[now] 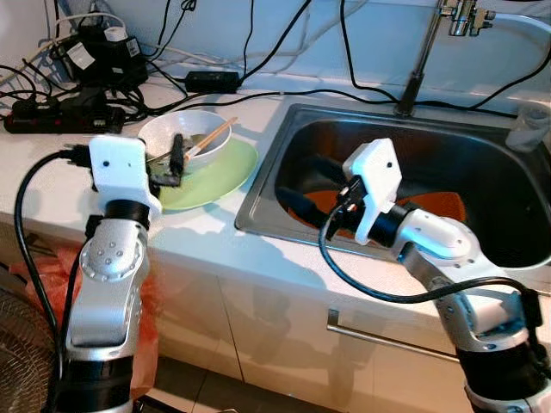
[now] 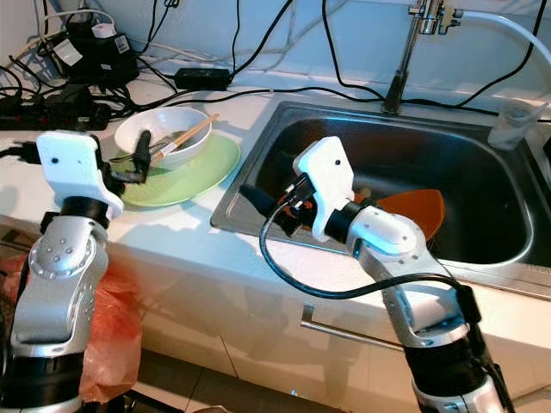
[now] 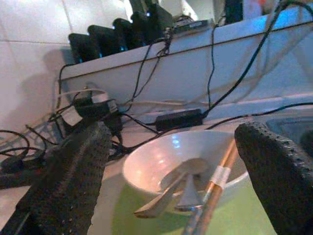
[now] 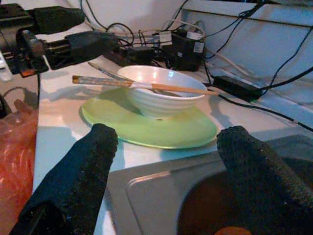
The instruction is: Kitchen organization
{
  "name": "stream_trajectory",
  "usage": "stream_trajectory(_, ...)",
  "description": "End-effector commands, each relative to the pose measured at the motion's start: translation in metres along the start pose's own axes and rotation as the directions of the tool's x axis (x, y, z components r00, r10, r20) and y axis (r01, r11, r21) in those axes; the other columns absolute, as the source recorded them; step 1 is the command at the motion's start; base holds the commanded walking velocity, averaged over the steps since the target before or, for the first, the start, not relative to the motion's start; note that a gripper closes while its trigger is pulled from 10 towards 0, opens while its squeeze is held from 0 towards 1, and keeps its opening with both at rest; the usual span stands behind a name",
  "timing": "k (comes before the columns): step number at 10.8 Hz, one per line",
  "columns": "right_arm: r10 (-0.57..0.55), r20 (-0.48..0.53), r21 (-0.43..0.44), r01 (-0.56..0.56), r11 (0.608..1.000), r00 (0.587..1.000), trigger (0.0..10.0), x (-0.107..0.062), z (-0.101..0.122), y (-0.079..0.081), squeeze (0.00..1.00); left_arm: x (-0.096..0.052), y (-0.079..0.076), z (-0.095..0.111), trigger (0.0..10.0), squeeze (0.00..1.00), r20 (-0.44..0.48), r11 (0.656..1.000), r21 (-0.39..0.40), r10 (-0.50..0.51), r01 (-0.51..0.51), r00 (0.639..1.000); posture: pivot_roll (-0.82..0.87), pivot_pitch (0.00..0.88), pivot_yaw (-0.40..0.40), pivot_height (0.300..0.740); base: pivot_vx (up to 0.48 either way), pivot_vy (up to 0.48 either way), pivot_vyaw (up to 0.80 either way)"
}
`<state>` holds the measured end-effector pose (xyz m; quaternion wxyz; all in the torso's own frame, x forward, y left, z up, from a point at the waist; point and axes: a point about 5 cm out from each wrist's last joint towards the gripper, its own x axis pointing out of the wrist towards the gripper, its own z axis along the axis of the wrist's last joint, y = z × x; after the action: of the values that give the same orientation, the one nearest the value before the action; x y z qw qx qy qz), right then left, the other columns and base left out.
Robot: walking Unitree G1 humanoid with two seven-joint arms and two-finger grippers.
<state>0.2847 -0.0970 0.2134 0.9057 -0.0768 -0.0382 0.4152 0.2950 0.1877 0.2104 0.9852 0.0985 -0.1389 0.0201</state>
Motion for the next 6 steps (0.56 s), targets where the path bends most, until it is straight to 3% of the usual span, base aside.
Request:
stream_trajectory(1, 0.016, 0.012, -0.018, -0.015, 1.0, 1.0, 10.0, 0.003, 0.003, 0.0, 0.0, -0.003, 0.0, 0.001, 10.0, 0.0, -0.005, 1.0, 0.009, -0.026, 0.026, 1.0, 0.05, 0.0, 0.027, 0.74, 0.0, 0.0, 0.0)
stream_trajectory(6, 0.029, 0.016, -0.022, -0.029, 0.999, 0.999, 10.0, 0.006, 0.0, 0.0, 0.0, -0.023, 0.006, -0.019, 10.0, 0.0, -0.077, 0.996, 0.051, -0.067, 0.071, 0.995, 0.07, 0.0, 0.014, 0.74, 0.0, 0.0, 0.0)
